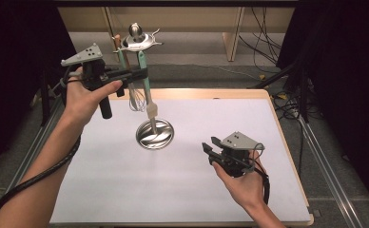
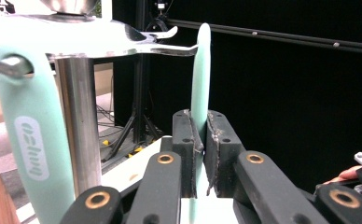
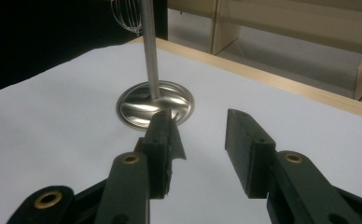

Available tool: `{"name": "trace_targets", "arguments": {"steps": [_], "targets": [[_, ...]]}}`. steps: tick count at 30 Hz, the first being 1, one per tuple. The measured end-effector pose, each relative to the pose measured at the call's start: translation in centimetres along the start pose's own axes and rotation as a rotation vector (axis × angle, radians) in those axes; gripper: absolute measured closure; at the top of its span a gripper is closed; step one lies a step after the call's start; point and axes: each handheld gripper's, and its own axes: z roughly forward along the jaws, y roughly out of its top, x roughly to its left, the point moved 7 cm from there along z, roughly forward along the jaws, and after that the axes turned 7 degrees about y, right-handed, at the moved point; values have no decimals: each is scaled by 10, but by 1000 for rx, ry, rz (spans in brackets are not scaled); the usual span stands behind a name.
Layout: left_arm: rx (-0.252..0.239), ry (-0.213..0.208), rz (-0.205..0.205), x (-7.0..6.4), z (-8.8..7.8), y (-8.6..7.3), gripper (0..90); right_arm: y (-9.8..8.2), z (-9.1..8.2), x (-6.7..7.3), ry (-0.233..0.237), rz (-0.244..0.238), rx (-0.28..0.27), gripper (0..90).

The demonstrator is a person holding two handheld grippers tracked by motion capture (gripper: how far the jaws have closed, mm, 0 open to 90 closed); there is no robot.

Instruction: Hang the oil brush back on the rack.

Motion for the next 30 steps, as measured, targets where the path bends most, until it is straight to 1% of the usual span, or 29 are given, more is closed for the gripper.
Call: {"name": "trace_targets", "arguments": {"steps": [1,2,3,4,5,7,8,9,10,11,12,13,14,16,19,20,22,23,24,26,27,28,30], "targets": [[-2,-6,-4,0,0,0,826,0,0,0,-3,-1,-5,623],[-3,-10,-9,0,0,0,824,-1,-1,1,10,6,16,623],[-3,-12,-21,1,1,0,822,-2,-1,1,17,9,26,622],[-4,-16,-25,1,0,0,821,-2,-1,1,17,12,25,623],[-7,-19,-34,1,0,-1,819,-2,-1,1,14,5,23,623],[-7,-19,-33,2,0,-1,815,-2,-1,2,19,12,30,623],[-7,-15,-40,2,0,-1,814,-3,-1,3,23,23,31,623],[-7,-19,-41,3,-1,-1,813,-2,-1,1,16,9,28,624],[-8,-24,-46,3,-1,-1,812,-4,-2,4,19,45,39,624],[-12,-30,-53,3,-1,-1,812,-4,-2,4,19,40,39,624],[-13,-30,-57,4,-1,-2,812,-4,-1,2,10,22,32,625],[-14,-23,-63,5,-1,-2,814,-5,-2,4,16,54,48,625],[-16,-19,-68,6,-1,-2,819,-4,-1,2,5,33,34,625],[-26,-20,-94,9,-1,-3,821,-4,-1,2,8,28,34,626],[-25,-2,-80,12,-1,-3,809,-3,1,2,-4,24,7,627],[-23,1,-79,13,-1,-3,806,-2,1,0,-8,-7,2,627],[-22,5,-73,13,-1,-3,804,-2,1,0,-7,-6,1,628],[-22,10,-72,13,-1,-2,805,-2,2,0,-5,1,4,627],[-23,13,-73,13,-1,-2,804,-2,1,0,-5,-5,6,627],[-26,22,-72,13,0,-2,799,-2,1,0,-1,0,9,627],[-27,28,-66,14,0,-2,797,-2,1,-1,-6,-9,4,627],[-28,36,-62,14,0,-2,795,-4,-1,2,5,20,35,627],[-32,48,-52,14,0,-2,789,-4,-1,1,17,6,39,627]]}}
